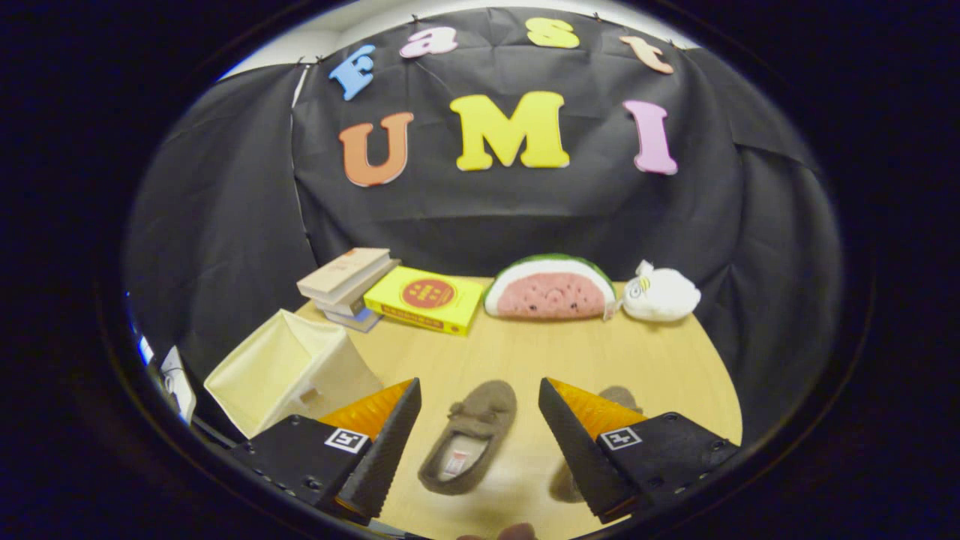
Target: Open the storage box then place both shoes into the box .Put the left shoe in first, then the right shoe, with the right side of both shoes facing outward in a uniform manner.
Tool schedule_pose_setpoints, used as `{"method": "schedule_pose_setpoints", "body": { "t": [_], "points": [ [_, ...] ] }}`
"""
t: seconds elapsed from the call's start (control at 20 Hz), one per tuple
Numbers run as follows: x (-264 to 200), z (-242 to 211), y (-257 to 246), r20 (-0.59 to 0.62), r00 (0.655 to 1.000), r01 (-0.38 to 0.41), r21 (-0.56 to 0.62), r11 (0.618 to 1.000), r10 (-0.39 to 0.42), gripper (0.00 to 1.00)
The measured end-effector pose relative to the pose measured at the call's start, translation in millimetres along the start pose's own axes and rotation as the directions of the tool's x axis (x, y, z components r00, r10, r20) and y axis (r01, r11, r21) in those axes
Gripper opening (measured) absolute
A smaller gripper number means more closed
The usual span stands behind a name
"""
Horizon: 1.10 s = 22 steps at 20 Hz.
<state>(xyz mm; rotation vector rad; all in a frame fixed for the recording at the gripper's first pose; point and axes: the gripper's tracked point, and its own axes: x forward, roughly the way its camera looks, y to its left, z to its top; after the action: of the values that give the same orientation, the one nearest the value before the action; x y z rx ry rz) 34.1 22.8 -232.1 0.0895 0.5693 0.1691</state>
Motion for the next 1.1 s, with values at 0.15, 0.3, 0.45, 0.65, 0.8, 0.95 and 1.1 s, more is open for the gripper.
{"method": "schedule_pose_setpoints", "body": {
  "t": [0.15, 0.3, 0.45, 0.65, 0.8, 0.95, 1.1],
  "points": [
    [22.2, -40.7, -8.6, -0.098, 0.995, 0.012, 0.027, 1.000, -0.009, 0.96],
    [43.7, -68.4, -13.0, -0.158, 0.987, 0.030, 0.046, 0.998, -0.023, 0.96],
    [66.8, -87.7, -20.4, -0.212, 0.977, 0.057, 0.082, 0.995, -0.038, 0.96],
    [86.4, -111.3, -20.9, -0.291, 0.956, 0.075, 0.158, 0.985, -0.026, 0.88],
    [93.5, -119.3, -18.7, -0.313, 0.950, 0.083, 0.197, 0.977, -0.018, 0.70],
    [96.4, -121.4, -14.3, -0.327, 0.945, 0.087, 0.224, 0.971, -0.010, 0.45],
    [95.4, -123.0, -13.1, -0.357, 0.934, 0.117, 0.220, 0.968, -0.032, 0.04]
  ]
}}
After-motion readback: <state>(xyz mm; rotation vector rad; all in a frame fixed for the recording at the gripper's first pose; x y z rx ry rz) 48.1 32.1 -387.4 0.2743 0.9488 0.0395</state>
